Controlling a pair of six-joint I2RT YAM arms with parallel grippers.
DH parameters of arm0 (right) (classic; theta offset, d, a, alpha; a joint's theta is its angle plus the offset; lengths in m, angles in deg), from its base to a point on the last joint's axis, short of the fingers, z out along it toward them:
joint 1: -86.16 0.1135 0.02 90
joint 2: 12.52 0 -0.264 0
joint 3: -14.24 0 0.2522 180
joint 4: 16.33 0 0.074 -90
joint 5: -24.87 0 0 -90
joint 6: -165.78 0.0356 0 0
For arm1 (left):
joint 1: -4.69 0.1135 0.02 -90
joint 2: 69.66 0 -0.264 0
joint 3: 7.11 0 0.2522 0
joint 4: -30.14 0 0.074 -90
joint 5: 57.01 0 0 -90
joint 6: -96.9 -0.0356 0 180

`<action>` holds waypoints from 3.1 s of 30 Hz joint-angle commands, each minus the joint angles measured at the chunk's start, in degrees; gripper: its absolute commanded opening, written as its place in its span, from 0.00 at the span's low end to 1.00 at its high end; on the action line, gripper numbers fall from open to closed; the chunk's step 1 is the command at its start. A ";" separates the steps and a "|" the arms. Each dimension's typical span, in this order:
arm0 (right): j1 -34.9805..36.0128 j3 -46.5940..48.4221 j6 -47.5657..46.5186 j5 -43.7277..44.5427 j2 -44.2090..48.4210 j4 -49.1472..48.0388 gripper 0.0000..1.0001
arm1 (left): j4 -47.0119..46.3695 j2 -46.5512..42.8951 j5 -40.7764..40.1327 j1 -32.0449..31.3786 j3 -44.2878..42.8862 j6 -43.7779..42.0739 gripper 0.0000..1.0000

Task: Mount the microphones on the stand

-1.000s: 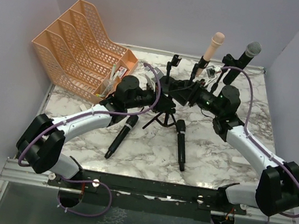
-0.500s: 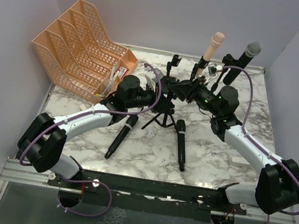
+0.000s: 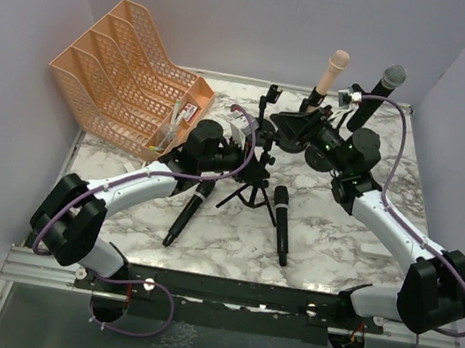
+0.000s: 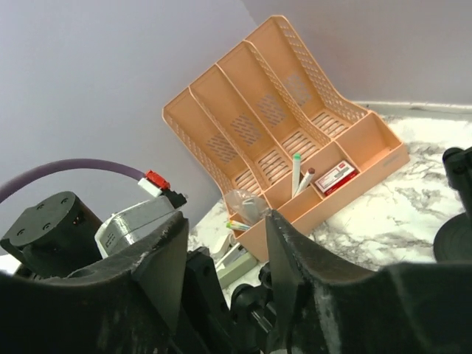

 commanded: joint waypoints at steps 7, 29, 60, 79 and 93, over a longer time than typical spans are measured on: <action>-0.08 -3.23 -3.63 3.77 8.37 14.74 0.63 | -1.48 -0.93 -1.54 -0.30 -2.28 -0.27 0.00; 0.45 2.00 -0.76 -8.94 0.53 20.28 0.55 | -3.55 -1.63 3.30 -0.66 -3.01 -0.27 0.00; 2.47 8.40 -4.55 0.16 -0.60 22.01 0.23 | -3.55 -1.03 1.29 -0.73 -1.60 0.70 0.00; 2.48 23.91 -5.77 11.53 -5.08 23.23 0.21 | 2.59 -0.66 0.29 -2.15 0.06 -1.96 0.00; 2.53 9.09 -12.18 3.16 1.00 21.03 0.53 | -2.25 -4.25 -2.19 -2.20 -0.03 -2.21 0.00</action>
